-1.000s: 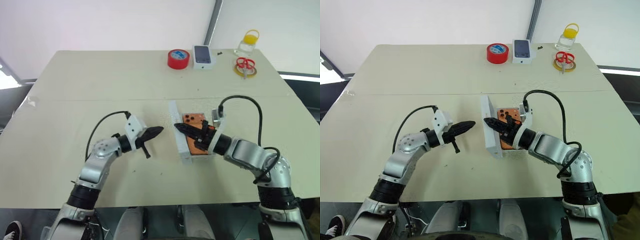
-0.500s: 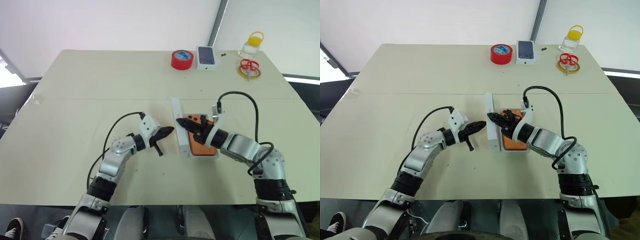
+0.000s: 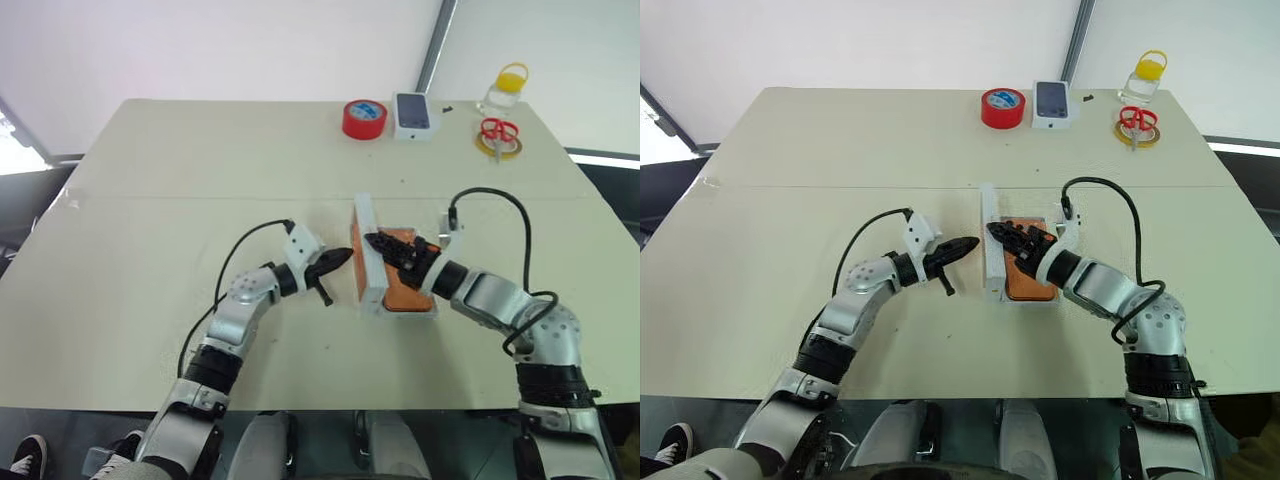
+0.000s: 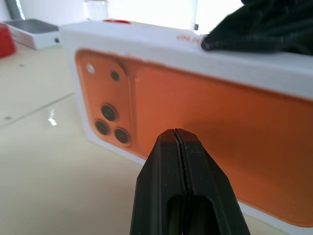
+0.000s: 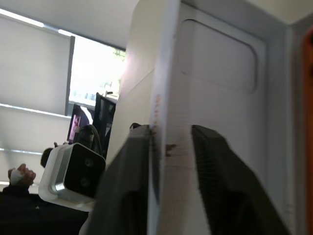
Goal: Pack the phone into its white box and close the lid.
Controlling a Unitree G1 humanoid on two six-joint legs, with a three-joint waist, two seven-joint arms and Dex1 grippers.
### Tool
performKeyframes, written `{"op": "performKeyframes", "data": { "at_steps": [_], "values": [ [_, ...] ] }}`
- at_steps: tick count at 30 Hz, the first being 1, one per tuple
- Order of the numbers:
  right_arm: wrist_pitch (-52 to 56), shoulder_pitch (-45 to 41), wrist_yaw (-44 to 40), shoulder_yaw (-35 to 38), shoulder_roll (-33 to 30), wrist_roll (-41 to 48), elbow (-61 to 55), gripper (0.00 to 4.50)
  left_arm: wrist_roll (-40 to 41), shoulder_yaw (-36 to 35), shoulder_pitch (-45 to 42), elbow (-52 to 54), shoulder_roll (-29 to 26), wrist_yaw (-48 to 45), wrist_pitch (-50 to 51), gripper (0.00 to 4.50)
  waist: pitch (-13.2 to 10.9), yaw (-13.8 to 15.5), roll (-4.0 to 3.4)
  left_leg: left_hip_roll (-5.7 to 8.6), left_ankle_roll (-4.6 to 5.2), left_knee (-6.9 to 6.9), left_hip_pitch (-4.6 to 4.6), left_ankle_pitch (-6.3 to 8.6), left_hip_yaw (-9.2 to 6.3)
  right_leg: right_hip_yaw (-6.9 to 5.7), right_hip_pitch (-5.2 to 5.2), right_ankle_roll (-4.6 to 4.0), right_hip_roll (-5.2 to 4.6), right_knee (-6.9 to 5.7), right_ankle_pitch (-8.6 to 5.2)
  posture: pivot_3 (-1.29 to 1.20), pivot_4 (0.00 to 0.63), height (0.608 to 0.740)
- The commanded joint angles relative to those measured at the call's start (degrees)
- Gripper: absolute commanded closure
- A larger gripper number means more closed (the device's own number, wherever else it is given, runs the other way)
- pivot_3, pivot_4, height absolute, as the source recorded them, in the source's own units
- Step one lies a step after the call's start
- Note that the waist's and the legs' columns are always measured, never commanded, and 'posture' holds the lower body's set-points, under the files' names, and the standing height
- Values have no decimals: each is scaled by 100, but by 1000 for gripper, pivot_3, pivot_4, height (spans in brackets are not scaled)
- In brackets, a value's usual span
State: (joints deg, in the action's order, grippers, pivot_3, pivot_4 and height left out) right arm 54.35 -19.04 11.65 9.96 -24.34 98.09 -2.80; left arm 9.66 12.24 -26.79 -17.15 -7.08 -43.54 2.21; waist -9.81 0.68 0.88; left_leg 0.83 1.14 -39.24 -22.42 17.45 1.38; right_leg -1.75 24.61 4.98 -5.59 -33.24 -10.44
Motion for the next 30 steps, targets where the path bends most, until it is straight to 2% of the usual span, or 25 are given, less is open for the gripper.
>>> {"op": "performKeyframes", "data": {
  "at_steps": [1, 2, 7, 11, 13, 15, 17, 19, 22, 26, 30],
  "values": [
    [97, 25, -292, 181, -383, -440, -38, 1011, -104, 86, -143, -175, 107, -46, -290, 4500, -1, 2, -2, -1, 0, 0, 0, 0, 0, 0, 1, 0, 1, 0, 0, 0, 150, 740],
    [99, 47, -512, 303, -636, -647, -22, 586, -141, 110, -215, -327, 187, -27, -359, 4500, -2, 16, -3, -1, 0, 0, -1, 0, 0, 0, 1, 0, 1, -1, 0, 0, 150, 740],
    [-155, 352, -1885, 388, -1825, -2212, -134, 520, -233, 150, -480, -819, 536, 23, -553, 4500, -3, 58, -1, 11, 1, -3, -7, 0, 1, -2, -2, 0, -4, 10, -1, 0, 150, 740],
    [-752, 394, -2469, 499, -2080, -3280, 48, 520, -248, 98, -585, -987, 706, 59, -596, 4500, -4, 12, 0, 10, 9, 0, -7, 5, 1, -3, -1, 7, -1, 13, -4, 0, 150, 740],
    [-1162, 412, -2724, 300, -2115, -4015, -68, 520, -261, 42, -595, -985, 644, 32, -628, 4500, -4, -3, -1, 8, 9, 1, -5, 5, 3, -2, 1, 25, 1, 11, 6, 0, 150, 740],
    [-1407, 421, -2814, 144, -1975, -4519, -177, 1068, -202, -83, -598, -909, 506, -14, -559, 4500, -4, -4, 0, 3, 9, 1, -3, 5, 2, -3, 1, 25, 6, 8, 6, 0, 150, 740],
    [-1875, 440, -2979, -141, -1933, -5250, -306, 1848, -151, -192, -614, -847, 353, -33, -503, 4500, -4, -4, -1, -7, 8, 1, 1, 5, 1, -3, 1, 24, 15, 5, 6, 0, 150, 740],
    [-2432, 525, -3147, -470, -1968, -6054, -418, 3015, -147, -273, -643, -843, 227, 22, -451, 4500, -4, 6, -2, -14, 8, 1, 0, 5, 1, -3, 4, 21, 22, 4, 5, 0, 150, 740],
    [-2859, 561, -3271, -630, -1838, -6646, -364, 4445, -306, -304, -724, -995, 90, 208, -335, 4500, -4, 13, -2, -15, 8, 1, -1, 5, 1, -3, 4, 24, 24, 4, 7, 0, 150, 740],
    [-3251, 504, -3460, -810, -1754, -7332, -227, 4445, -893, 34, -805, -1386, 11, 513, -470, 4500, -4, 22, -1, 4, 8, 0, -4, 4, 1, -2, 3, 24, 8, 6, 7, 0, 150, 740],
    [-3289, 475, -3689, -959, -1673, -7709, -175, 4445, -1086, 224, -889, -1719, 149, 495, -508, 4500, -4, 40, -2, 20, 8, 0, -3, 4, 0, 0, -2, 23, -6, 7, 7, 0, 150, 740]
  ]
}}
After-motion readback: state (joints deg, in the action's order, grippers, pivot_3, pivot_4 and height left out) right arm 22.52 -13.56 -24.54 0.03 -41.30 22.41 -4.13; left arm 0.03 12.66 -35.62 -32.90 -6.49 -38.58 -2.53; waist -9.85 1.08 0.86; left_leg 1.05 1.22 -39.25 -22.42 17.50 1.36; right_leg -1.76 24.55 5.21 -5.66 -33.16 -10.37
